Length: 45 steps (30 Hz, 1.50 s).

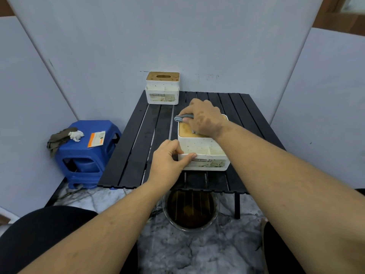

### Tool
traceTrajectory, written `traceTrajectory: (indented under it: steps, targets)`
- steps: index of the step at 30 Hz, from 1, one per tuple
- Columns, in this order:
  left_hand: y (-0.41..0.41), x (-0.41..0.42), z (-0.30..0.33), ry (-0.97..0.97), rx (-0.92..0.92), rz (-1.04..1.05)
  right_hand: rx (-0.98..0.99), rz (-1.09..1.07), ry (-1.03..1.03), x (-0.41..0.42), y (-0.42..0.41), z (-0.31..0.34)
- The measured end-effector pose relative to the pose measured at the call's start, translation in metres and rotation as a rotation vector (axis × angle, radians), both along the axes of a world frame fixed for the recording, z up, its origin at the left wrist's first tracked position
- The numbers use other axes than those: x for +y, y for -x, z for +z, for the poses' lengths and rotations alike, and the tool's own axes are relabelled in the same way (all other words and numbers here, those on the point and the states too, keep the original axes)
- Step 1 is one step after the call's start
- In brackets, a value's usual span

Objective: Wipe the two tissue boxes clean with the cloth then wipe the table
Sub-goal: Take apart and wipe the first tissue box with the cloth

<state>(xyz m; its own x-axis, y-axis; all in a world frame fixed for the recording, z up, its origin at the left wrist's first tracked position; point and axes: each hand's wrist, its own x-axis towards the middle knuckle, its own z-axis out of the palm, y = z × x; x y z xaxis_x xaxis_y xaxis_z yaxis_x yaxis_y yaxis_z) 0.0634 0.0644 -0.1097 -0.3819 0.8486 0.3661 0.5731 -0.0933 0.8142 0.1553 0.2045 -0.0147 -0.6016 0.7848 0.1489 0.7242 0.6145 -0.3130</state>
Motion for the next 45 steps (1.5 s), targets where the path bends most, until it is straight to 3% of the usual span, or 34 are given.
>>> traceTrajectory:
  steps: [5, 9, 15, 21, 24, 27, 34, 40, 45]
  targets:
    - [0.000, 0.000, 0.000, 0.002, 0.042, 0.007, 0.037, -0.087, 0.079, 0.022, -0.064, -0.001]
    - [-0.001, 0.000, 0.000, -0.005, 0.052, -0.011, 0.136, -0.020, 0.075, 0.012, -0.102, -0.016]
    - [-0.001, -0.003, 0.002, -0.003, 0.079, -0.022, 0.225, -0.003, -0.163, -0.035, -0.119, -0.042]
    - [0.001, -0.001, 0.001, 0.022, 0.034, -0.039, 0.263, 0.015, -0.064, -0.024, -0.124, -0.031]
    - [-0.001, -0.002, -0.002, 0.003, 0.013, -0.027, 0.157, -0.073, -0.134, -0.034, -0.100, -0.030]
    - [-0.002, -0.002, -0.004, -0.025, -0.039, -0.037, 0.071, 0.004, -0.174, -0.048, -0.057, -0.025]
    - [0.001, 0.000, -0.005, -0.011, -0.029, -0.024, 0.057, 0.002, 0.018, -0.018, 0.005, -0.002]
    - [-0.001, -0.002, 0.002, 0.009, 0.057, -0.019, 0.024, -0.040, 0.020, -0.001, -0.006, 0.006]
    - [-0.002, -0.002, 0.003, 0.021, 0.087, -0.006, -0.027, -0.086, 0.040, 0.022, -0.066, -0.001]
